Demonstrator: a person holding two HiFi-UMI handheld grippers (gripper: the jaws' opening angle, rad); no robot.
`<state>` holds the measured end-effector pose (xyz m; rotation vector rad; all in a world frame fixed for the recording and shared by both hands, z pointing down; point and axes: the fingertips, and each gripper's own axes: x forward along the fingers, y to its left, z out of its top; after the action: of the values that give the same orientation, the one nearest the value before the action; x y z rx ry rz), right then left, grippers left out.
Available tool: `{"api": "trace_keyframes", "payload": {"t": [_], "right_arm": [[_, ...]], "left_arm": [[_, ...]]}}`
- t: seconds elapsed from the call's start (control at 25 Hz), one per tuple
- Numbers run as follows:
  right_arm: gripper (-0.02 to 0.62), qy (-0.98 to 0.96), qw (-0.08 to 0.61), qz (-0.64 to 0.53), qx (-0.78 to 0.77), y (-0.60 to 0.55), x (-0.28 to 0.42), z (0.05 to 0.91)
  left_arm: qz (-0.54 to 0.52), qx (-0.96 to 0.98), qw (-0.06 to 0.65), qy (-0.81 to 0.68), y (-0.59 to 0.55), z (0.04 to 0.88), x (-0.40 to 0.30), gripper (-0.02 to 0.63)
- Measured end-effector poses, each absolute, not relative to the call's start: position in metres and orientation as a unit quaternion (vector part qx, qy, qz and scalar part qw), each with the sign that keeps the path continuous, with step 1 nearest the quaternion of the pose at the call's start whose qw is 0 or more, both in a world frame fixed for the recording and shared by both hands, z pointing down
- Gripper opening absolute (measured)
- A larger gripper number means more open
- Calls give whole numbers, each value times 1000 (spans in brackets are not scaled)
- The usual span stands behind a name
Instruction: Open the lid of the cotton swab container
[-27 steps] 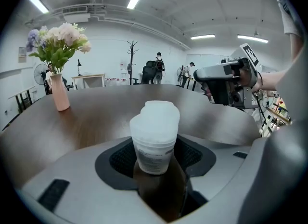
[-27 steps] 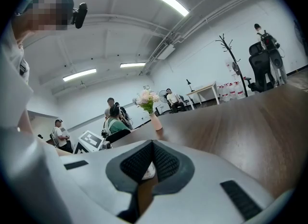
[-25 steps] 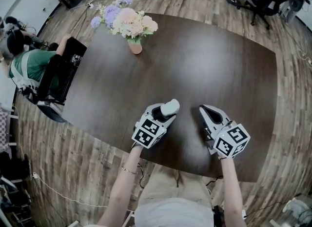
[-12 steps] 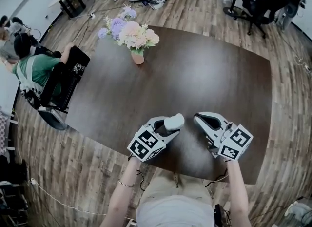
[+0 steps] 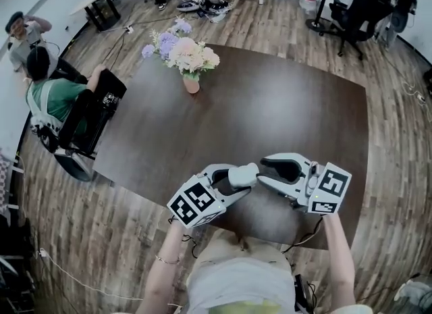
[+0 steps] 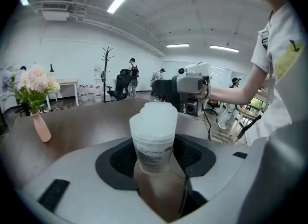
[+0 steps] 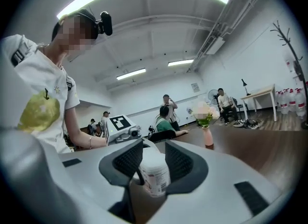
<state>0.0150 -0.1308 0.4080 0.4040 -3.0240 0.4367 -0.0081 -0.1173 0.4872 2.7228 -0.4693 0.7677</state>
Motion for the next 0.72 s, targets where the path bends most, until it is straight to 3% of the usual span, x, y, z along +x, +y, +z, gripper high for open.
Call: {"api": "trace_keyframes", "payload": {"t": [0.32,0.72], "right_arm": [[234,-989,66,110,68,-113,6,384],[239,-989,130,69,9,-103,-5,376]], "left_arm": [[257,947,125,-147,-102,460,3,244],[247,954,114,-129,-98,433,16,244]]}}
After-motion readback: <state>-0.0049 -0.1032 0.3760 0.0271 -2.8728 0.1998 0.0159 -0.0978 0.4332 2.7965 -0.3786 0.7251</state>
